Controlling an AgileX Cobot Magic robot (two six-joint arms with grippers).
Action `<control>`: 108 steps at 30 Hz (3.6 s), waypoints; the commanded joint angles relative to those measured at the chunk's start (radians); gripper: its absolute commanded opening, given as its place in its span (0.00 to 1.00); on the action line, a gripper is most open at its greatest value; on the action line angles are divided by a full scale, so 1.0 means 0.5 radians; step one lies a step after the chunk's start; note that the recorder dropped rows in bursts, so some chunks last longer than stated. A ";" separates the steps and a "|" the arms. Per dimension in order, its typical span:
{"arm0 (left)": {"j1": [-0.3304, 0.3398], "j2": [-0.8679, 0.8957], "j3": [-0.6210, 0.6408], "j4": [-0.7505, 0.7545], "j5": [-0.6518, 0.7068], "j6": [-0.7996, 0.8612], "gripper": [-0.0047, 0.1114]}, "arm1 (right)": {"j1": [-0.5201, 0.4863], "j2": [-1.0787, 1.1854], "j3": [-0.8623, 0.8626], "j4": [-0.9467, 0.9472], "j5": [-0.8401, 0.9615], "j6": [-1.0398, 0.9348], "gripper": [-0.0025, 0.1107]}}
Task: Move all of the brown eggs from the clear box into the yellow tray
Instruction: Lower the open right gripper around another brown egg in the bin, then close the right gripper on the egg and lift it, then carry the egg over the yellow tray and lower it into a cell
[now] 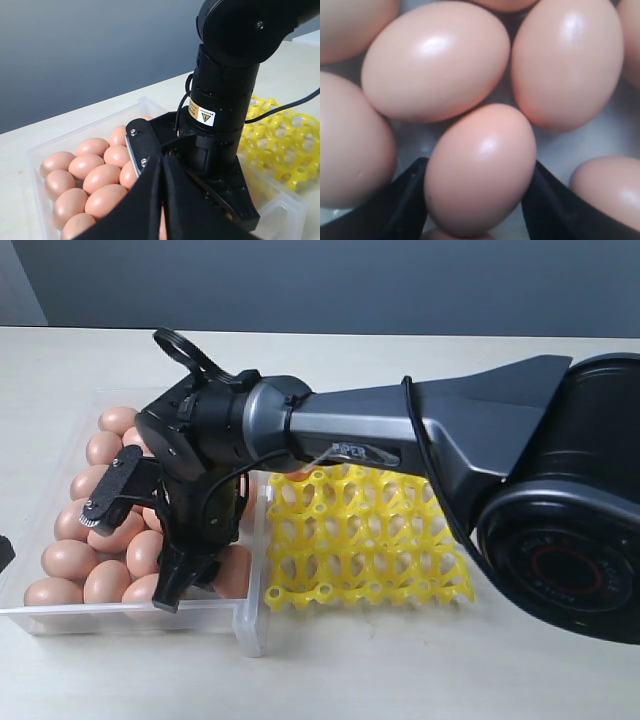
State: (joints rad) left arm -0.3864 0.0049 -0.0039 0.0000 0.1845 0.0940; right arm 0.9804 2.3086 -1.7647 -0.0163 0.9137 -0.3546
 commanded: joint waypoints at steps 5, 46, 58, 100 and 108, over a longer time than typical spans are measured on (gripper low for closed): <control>-0.011 -0.010 0.008 -0.011 -0.008 -0.008 0.04 | -0.005 -0.069 0.025 -0.050 -0.109 -0.014 0.03; -0.011 -0.010 0.008 -0.011 -0.008 -0.008 0.04 | -0.005 -1.483 0.826 -1.850 -0.165 2.449 0.03; -0.011 -0.010 0.008 -0.011 -0.008 -0.008 0.04 | -0.012 -1.563 1.938 -3.456 -0.718 4.564 0.03; -0.011 -0.010 0.008 -0.011 -0.008 -0.008 0.04 | 0.215 -2.630 1.444 -2.302 -1.529 3.400 0.02; -0.011 -0.010 0.008 -0.011 -0.008 -0.008 0.04 | 0.214 -2.598 1.444 -2.285 -0.541 2.579 0.02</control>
State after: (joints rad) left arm -0.3864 0.0049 -0.0039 0.0000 0.1845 0.0940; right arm 1.0938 0.9646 -1.0378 -1.1117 0.4009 1.0766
